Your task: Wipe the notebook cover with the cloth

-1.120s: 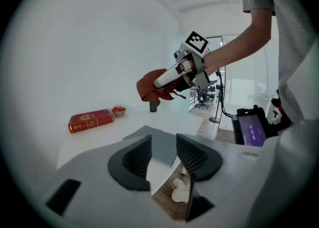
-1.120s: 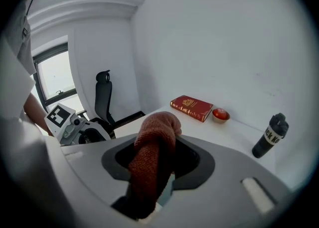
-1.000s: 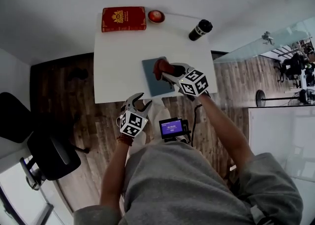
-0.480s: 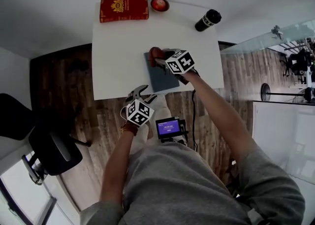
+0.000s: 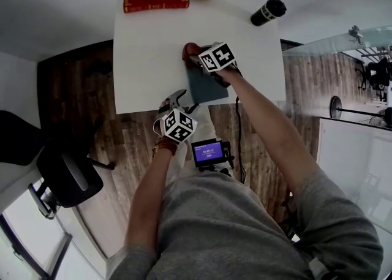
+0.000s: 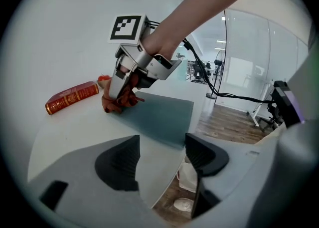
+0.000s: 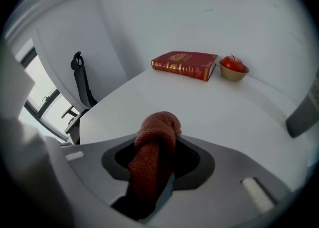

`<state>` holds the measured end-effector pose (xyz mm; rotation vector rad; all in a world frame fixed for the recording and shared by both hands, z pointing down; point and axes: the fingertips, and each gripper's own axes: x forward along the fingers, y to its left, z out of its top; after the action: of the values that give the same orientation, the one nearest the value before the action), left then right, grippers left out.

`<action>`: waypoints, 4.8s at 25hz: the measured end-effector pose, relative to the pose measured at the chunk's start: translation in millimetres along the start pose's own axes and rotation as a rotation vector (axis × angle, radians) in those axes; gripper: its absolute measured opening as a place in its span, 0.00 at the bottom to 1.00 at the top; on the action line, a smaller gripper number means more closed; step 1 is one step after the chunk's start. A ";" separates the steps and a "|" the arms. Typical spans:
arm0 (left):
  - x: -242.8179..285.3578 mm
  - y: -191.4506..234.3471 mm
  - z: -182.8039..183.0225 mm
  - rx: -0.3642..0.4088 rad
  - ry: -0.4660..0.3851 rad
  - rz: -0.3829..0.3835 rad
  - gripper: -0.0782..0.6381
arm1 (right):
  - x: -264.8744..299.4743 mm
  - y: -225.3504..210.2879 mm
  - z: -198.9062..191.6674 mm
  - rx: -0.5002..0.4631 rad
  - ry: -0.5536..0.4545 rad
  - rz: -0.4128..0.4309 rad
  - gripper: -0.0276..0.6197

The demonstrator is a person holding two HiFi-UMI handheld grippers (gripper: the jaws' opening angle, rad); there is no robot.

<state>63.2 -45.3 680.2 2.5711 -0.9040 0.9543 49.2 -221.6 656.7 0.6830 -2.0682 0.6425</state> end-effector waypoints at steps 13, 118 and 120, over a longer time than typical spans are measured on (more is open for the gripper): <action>13.2 -5.1 -10.8 0.004 0.063 -0.017 0.50 | 17.0 14.3 -17.7 0.012 0.155 0.043 0.26; 12.5 -8.1 -10.7 -0.024 0.091 -0.041 0.50 | 1.5 -14.9 -23.0 -0.148 0.095 0.104 0.36; 12.8 -6.7 -11.3 -0.022 0.091 -0.039 0.50 | 2.8 -13.7 -24.1 -0.156 0.114 0.101 0.34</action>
<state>69.3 -41.2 697.0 2.4958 -0.8327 1.0352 70.3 -216.4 674.1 0.4452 -2.0318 0.5560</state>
